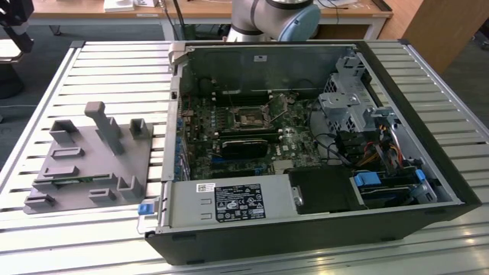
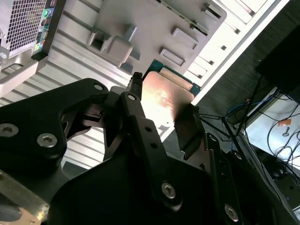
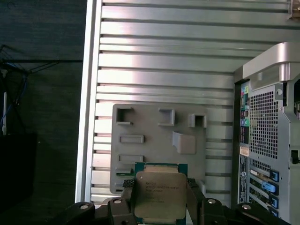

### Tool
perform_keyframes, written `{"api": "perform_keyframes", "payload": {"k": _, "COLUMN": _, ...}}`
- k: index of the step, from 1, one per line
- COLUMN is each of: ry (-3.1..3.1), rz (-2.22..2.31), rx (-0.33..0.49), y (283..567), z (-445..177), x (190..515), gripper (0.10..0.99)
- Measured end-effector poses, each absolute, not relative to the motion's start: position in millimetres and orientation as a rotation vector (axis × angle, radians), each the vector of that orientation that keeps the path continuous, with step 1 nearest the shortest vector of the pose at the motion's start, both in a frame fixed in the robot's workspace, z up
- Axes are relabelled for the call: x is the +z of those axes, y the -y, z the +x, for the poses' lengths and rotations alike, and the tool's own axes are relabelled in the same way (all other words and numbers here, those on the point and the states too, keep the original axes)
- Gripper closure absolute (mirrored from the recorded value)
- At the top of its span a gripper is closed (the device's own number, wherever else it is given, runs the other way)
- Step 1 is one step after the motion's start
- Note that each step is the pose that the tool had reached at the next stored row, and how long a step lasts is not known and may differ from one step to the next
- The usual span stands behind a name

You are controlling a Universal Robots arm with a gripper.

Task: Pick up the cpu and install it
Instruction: 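Pick up the cpu and move it towards the insertion slot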

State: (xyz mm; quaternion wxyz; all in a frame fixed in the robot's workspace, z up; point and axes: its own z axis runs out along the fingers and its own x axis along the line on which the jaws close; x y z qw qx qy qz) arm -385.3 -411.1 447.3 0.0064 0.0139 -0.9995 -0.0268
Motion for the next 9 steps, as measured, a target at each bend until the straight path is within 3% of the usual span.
{"api": "perform_keyframes", "payload": {"k": 9, "ry": 3.127, "rz": 0.043, "rx": -0.084, "y": 411.1, "z": -380.0, "x": 447.3, "gripper": 0.557}}
